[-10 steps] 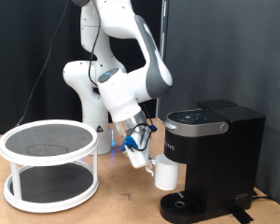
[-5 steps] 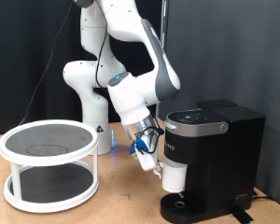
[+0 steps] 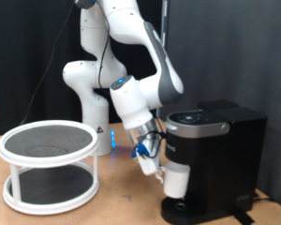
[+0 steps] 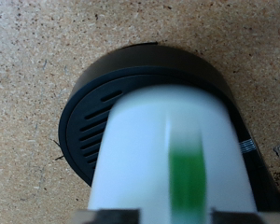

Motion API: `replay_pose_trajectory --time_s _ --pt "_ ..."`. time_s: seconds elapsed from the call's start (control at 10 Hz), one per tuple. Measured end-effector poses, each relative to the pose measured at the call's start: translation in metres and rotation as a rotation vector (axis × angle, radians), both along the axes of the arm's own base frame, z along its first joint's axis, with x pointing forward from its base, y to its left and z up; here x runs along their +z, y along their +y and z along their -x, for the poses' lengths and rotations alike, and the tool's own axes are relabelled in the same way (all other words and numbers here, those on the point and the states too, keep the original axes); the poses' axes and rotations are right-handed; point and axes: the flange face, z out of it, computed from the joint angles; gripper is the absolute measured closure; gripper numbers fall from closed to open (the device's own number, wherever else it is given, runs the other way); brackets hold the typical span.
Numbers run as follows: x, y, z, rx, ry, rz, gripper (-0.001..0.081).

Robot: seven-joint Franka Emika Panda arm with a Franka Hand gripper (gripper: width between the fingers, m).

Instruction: Make a cup of coffee with the keurig machine

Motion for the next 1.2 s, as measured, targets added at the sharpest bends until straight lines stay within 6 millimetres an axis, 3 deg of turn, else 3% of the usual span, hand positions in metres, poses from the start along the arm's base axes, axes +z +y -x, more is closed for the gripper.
replay_pose_trajectory --time_s 0.1,0.2,0.3,0.4,0.6,1.2 --pt "0.0 -0.001 0.0 -0.003 0.0 0.0 0.0614" --pt "0.0 -0.002 0.0 -0.006 0.001 0.0 0.0614" --pt "-0.001 -0.004 0.0 -0.009 0.004 -0.003 0.0429" --pt "-0.002 -0.007 0.002 -0.004 0.009 -0.007 0.0429" --pt "-0.005 -0.017 0.012 0.03 0.026 -0.024 0.0132" --pt "-0.004 -0.055 0.055 0.076 0.075 -0.029 0.0072"
